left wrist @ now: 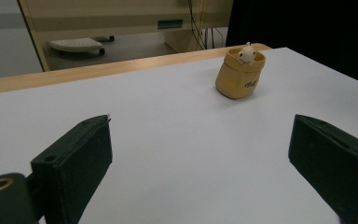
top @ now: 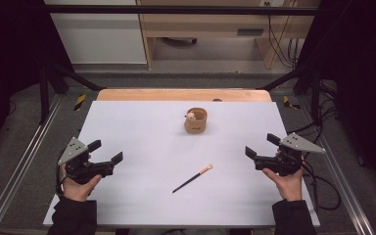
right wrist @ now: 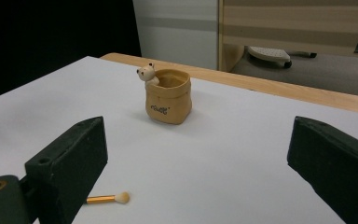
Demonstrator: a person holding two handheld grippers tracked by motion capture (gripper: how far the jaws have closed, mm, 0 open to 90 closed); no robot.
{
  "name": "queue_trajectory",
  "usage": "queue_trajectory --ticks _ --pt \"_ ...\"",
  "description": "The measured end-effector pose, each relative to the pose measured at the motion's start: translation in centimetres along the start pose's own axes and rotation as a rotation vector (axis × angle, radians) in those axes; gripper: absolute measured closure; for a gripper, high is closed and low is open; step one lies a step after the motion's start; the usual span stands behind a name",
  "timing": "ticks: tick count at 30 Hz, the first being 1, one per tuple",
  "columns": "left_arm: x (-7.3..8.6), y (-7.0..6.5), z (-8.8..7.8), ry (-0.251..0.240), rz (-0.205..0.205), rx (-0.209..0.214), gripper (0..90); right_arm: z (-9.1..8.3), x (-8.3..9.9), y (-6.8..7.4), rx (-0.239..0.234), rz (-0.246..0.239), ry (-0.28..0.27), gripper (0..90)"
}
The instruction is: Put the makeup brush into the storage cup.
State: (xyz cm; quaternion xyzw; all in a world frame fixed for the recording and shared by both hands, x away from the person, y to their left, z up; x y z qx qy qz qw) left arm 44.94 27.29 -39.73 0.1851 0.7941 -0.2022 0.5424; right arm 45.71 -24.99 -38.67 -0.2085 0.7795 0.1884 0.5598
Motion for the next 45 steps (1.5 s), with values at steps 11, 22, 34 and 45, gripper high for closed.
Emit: queue_trajectory --ticks 11,22,34,45 --pt "0.1 -0.9 0.4 0.017 0.016 0.02 6.0 0.3 0.1 0.4 -0.013 -0.006 0.013 5.2" --pt "0.7 -2.7 1.5 0.066 0.051 0.058 6.4 1.0 0.2 1.4 -0.038 -0.021 0.036 5.2" --pt "1.1 -3.0 1.8 0.09 0.068 0.062 6.5 3.6 1.1 3.8 -0.112 -0.08 0.119 5.4" --pt "1.1 -2.8 1.8 0.086 0.063 0.06 6.5 6.5 1.9 6.7 -0.174 -0.157 0.217 5.4"
Point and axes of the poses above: each handheld gripper's, and its own axes: z roughly forward along the jaws, x roughly out of its underside, y roughly to its left, the point moved 2 cm from there along z, roughly forward along the jaws, and after that the axes turned 2 degrees about -z, right-handed, at the moved point
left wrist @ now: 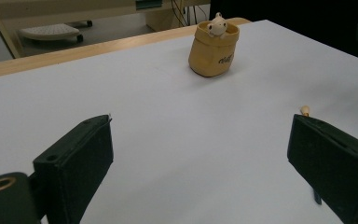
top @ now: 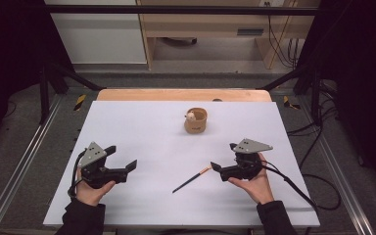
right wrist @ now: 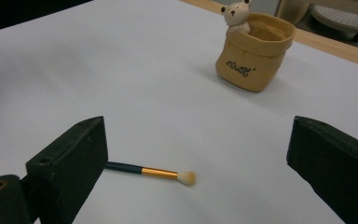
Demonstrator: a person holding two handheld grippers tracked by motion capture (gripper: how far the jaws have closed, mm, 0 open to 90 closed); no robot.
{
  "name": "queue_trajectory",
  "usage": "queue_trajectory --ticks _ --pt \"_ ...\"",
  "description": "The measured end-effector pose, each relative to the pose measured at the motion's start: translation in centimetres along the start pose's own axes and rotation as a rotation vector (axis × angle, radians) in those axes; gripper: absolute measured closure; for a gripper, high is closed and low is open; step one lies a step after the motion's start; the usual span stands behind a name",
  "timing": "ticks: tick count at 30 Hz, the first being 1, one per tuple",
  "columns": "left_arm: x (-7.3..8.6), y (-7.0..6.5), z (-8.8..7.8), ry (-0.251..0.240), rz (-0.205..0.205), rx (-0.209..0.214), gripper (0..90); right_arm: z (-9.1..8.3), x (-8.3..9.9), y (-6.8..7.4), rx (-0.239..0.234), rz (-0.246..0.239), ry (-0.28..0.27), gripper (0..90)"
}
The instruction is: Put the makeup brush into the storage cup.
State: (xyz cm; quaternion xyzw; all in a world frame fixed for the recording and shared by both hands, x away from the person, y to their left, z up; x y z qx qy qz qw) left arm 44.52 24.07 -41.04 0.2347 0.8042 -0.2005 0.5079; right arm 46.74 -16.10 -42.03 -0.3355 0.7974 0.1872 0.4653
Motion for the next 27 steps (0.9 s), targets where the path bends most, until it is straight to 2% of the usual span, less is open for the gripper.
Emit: queue_trajectory --ticks 3,7,15,22,27 --pt "0.0 0.1 0.0 -0.003 -0.005 0.0 6.5 0.4 -0.1 0.3 -0.006 -0.009 0.009 5.5" --pt "0.1 0.1 0.1 0.004 -0.003 -0.003 6.4 1.9 -0.5 1.1 -0.033 -0.028 0.031 5.8" --pt "0.1 0.2 0.2 0.002 -0.002 -0.004 6.4 4.0 0.0 2.4 -0.066 -0.074 0.106 6.2" --pt "0.2 0.4 0.2 0.003 -0.002 -0.008 6.4 5.4 0.4 3.2 -0.112 -0.067 0.127 7.3" --pt "0.2 0.5 0.1 0.002 -0.007 -0.009 6.4 6.2 0.5 4.0 -0.127 -0.097 0.162 7.7"
Point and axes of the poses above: each handheld gripper's, and its own axes: z roughly forward along the jaws, x roughly out of its underside, y roughly to its left, the point moved 2 cm from there along z, roughly forward along the jaws, and after that the axes turned 2 degrees about -z, right-handed, at the moved point
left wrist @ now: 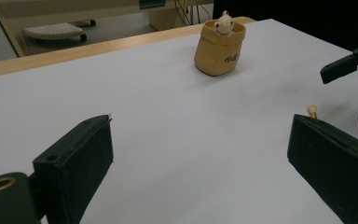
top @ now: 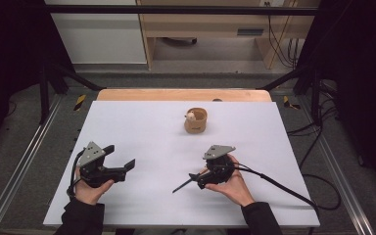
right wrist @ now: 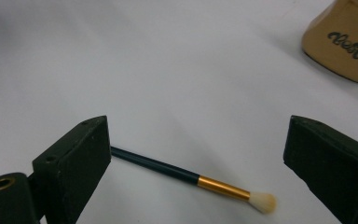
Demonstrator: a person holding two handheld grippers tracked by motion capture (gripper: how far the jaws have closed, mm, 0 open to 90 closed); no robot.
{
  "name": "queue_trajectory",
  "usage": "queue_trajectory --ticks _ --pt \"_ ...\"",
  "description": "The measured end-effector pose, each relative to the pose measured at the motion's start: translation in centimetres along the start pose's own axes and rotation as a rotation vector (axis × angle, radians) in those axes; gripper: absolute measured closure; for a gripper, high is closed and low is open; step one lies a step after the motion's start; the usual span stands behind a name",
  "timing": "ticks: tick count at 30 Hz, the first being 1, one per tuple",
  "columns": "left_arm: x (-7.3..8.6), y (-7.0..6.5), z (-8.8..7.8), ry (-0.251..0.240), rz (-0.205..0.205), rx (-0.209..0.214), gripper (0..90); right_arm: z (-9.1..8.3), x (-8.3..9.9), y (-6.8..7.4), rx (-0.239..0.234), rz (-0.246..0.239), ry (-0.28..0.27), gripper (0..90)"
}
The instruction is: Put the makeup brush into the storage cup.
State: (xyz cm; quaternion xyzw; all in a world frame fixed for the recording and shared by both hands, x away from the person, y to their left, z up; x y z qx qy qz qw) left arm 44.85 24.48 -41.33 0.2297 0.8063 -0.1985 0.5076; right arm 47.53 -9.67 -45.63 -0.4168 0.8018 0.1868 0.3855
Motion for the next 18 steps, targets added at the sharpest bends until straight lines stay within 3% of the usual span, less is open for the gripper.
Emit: queue_trajectory --ticks 5,6,18 --pt "0.0 0.0 0.0 0.0 0.002 0.001 6.4 1.1 0.3 0.4 -0.026 -0.008 0.04 9.5" --pt "0.0 0.1 -0.1 -0.002 0.001 -0.001 6.4 1.6 0.7 0.5 -0.022 -0.016 0.071 9.9" --pt "0.0 0.0 0.1 0.009 0.01 -0.005 6.5 3.5 1.8 0.8 -0.057 -0.045 0.15 12.2"
Point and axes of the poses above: each handheld gripper's, and its own axes: z roughly forward along the jaws, x roughly out of its underside, y roughly to its left, the point moved 2 cm from there along z, roughly forward along the jaws, and after that the axes turned 2 degrees about -z, right-handed, at the moved point
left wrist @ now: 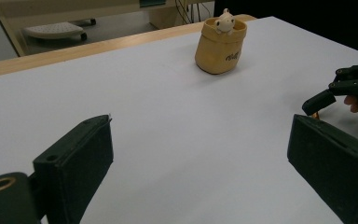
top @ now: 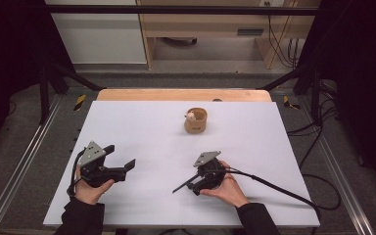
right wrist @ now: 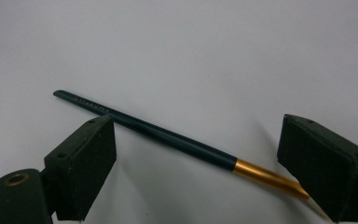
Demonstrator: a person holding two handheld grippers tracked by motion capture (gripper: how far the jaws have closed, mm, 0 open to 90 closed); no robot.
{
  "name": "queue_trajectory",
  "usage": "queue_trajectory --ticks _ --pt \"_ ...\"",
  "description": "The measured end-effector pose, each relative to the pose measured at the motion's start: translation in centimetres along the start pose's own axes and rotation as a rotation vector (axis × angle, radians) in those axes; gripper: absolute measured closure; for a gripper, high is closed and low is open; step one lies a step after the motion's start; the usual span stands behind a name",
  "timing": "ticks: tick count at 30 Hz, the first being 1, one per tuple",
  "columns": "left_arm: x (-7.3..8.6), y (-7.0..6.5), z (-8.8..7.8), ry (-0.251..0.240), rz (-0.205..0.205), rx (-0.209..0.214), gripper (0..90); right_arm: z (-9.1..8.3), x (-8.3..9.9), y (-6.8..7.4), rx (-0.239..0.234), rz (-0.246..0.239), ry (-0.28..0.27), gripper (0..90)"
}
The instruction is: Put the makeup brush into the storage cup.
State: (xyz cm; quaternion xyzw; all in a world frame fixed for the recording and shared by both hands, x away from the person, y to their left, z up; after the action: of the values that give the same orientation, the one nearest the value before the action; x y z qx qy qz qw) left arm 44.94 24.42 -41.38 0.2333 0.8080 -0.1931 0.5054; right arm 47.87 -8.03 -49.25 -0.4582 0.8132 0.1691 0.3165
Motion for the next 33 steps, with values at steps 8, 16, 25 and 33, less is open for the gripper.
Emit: queue_trajectory --ticks 8,16,25,33 --pt "0.0 0.0 -0.1 -0.003 -0.002 -0.002 6.5 0.1 0.2 0.3 0.001 -0.01 0.01 19.0" --pt "0.0 0.1 -0.1 0.0 0.001 -0.005 6.5 -0.4 0.3 0.9 -0.003 -0.033 0.01 36.6" --pt "0.0 0.1 -0.2 0.0 0.001 -0.006 6.6 -1.0 0.3 1.0 -0.002 -0.022 0.03 55.3" --pt "0.0 0.1 -0.2 -0.001 0.002 -0.004 6.6 -1.2 0.4 1.1 0.011 -0.015 0.047 67.1"
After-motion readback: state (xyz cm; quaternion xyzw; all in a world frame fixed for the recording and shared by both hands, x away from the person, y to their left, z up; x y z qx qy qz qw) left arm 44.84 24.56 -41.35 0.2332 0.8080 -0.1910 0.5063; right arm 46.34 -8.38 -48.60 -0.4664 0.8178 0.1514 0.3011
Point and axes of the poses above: each handheld gripper's, and its own axes: z roughly forward along the jaws, x roughly out of its underside, y roughly to its left, the point moved 2 cm from there along z, roughly forward along the jaws, and after that the axes turned 2 degrees about -z, right-handed, at the moved point
